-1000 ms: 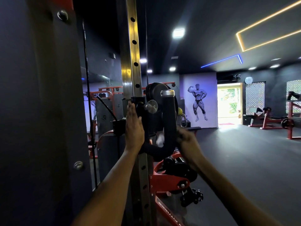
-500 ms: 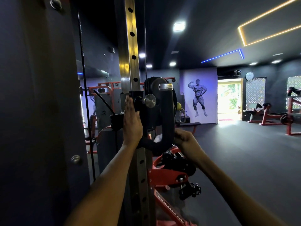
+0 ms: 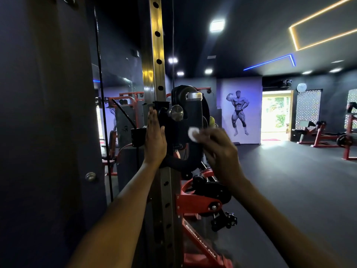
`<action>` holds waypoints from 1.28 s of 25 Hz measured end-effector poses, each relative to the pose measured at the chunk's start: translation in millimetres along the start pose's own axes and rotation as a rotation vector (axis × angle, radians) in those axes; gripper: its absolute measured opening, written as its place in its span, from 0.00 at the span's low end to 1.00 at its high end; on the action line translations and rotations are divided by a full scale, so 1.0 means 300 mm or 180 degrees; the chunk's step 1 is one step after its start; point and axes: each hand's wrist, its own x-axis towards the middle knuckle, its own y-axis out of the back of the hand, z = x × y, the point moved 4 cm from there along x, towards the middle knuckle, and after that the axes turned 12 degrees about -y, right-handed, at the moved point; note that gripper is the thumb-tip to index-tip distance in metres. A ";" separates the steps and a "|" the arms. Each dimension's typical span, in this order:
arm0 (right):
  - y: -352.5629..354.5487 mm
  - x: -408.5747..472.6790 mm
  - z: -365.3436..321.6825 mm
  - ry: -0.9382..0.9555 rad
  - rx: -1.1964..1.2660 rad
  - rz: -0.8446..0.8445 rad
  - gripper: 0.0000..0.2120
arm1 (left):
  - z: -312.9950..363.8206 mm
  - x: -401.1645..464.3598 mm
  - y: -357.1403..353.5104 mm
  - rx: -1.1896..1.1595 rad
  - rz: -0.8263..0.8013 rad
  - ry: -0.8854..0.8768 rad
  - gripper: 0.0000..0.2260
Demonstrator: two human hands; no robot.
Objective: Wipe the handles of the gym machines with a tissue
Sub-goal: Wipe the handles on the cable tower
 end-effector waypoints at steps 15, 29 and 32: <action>-0.017 -0.055 -0.157 -0.0261 -0.1181 -0.0179 0.16 | -0.045 -0.076 -0.006 -0.0543 -0.0205 -0.0552 0.27; -0.226 -0.006 -0.250 -0.0776 -0.2787 -0.2224 0.13 | -0.101 -0.171 0.006 -0.0208 -0.0391 -0.1270 0.34; -0.229 -0.017 -0.248 -0.0832 -0.2823 -0.2432 0.14 | -0.102 -0.217 -0.006 -0.0496 -0.0445 -0.0977 0.32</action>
